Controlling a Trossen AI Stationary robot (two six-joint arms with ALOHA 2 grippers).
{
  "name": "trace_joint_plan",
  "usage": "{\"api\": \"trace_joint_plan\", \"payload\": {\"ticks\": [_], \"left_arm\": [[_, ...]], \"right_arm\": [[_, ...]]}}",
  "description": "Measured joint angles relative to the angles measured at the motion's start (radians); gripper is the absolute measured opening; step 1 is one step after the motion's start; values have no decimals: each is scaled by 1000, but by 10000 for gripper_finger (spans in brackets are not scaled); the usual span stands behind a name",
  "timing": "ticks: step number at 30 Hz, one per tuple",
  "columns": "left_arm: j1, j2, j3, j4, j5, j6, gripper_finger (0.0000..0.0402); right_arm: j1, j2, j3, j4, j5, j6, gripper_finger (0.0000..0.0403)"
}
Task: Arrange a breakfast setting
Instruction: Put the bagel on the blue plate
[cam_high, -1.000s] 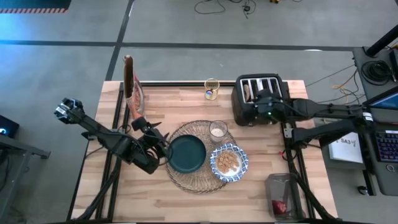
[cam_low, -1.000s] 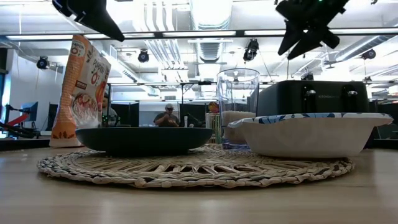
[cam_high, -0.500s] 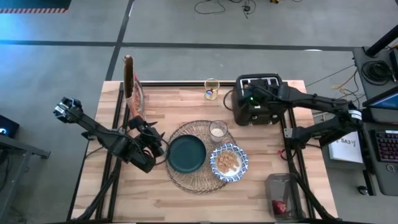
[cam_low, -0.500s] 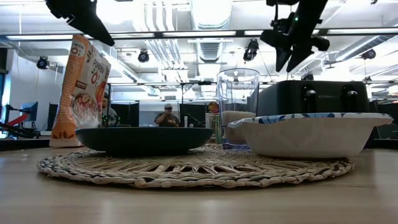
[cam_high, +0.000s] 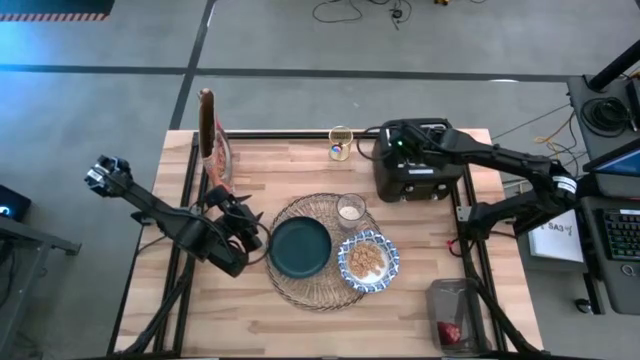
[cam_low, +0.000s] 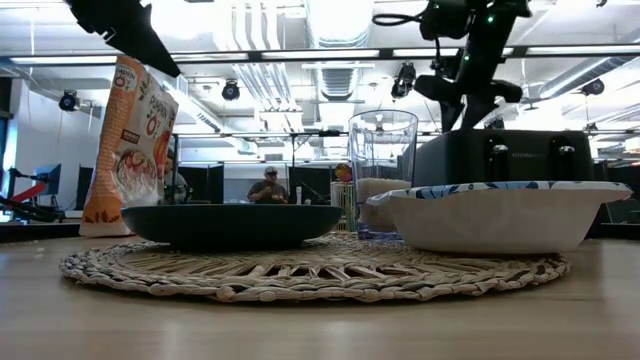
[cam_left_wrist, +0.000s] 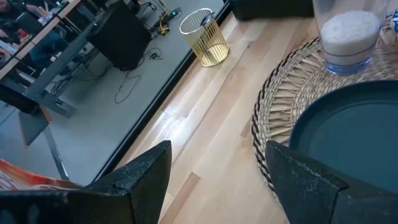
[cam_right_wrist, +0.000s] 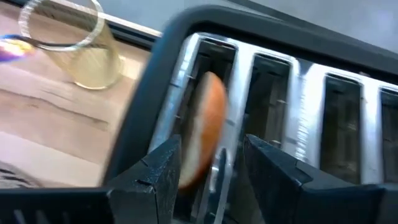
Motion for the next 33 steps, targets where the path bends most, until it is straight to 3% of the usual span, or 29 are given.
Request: {"api": "trace_joint_plan", "payload": {"ticks": [19,33], "left_arm": [[0,-46,-43,17,-1,-4,242],[0,-39,-43,33,-1,-3,242]], "right_arm": [[-19,102,-2,75,-24,-53,139],[-36,92,-4,75,5,-83,61]]}}
